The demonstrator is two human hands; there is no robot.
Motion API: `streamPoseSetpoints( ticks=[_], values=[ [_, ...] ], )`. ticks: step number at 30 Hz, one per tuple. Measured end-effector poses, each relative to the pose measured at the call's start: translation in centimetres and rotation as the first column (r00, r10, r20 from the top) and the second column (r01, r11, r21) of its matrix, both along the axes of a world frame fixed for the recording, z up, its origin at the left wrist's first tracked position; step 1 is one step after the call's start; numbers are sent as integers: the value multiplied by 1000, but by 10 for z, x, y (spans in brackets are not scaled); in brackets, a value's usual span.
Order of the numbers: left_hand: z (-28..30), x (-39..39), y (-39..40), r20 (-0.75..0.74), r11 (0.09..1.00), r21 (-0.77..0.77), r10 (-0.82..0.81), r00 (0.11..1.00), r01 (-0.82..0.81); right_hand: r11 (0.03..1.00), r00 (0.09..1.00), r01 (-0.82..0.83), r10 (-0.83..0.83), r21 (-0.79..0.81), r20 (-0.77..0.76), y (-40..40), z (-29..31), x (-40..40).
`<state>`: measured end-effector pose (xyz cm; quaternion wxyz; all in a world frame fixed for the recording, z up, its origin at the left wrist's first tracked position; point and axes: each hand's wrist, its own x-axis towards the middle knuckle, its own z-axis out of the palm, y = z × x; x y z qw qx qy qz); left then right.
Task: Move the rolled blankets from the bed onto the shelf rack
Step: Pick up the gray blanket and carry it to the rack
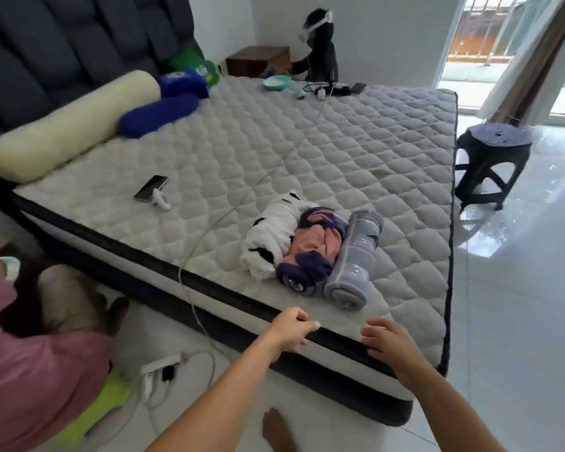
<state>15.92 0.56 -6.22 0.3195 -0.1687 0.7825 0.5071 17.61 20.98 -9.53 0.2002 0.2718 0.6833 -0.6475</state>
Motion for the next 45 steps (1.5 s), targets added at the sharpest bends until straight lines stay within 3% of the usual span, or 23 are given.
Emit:
streamPoseSetpoints(
  ticks=[6,12,22,29,36,45],
  values=[
    [-28,-81,23,242,960,222,116,963,-172,988,988,138,-143,73,61,11,-11,-47],
    [-39,-121,37,508,894,288,160,846,-342,977,975,185,-195,104,105,15,-19,-93],
    [-65,-165,61,711,847,239,181,680,-475,984,975,60,-94,169,201,42,-49,-222],
    [-77,-181,79,766,816,148,263,587,-559,998,942,-52,61,-36,329,50,-68,-282],
    [-76,-180,87,721,848,111,290,629,-518,974,929,55,30,-218,369,50,-67,-286],
    [-23,-160,70,519,921,139,245,819,-364,944,976,182,-139,-276,167,40,-19,-256]
  ],
)
